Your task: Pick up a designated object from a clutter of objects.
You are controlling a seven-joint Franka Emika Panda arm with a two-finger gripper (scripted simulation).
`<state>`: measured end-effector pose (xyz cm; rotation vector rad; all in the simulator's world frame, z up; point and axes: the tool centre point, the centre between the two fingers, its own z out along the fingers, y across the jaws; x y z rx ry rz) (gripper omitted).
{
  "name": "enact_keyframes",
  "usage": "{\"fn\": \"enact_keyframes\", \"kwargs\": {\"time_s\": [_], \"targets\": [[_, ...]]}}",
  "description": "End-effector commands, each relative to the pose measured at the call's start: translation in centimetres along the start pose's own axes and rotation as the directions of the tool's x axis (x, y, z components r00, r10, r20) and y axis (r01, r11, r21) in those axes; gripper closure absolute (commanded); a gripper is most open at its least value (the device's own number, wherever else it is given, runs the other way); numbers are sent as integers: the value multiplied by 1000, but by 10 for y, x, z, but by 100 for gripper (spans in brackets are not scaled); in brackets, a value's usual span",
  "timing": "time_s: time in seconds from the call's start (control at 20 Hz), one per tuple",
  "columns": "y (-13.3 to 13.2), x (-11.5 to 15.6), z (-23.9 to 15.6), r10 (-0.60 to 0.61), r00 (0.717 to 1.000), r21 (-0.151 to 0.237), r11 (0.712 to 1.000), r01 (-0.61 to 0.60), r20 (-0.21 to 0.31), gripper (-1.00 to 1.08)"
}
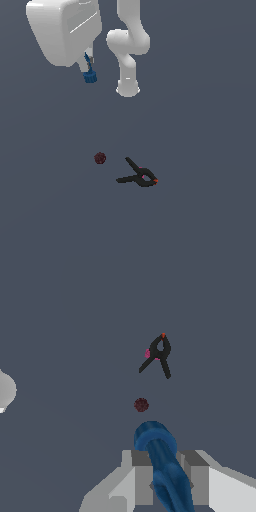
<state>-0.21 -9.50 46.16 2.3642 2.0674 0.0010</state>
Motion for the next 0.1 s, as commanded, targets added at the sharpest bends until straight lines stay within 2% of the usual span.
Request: {"fn": "enact_keyframes", "kwargs": {"time_s": [0.0,0.05], "targets": [[-1,0,-4,0,1000,1,1000,0,0,108],[-1,0,-4,0,1000,1,1000,0,0,108]]}}
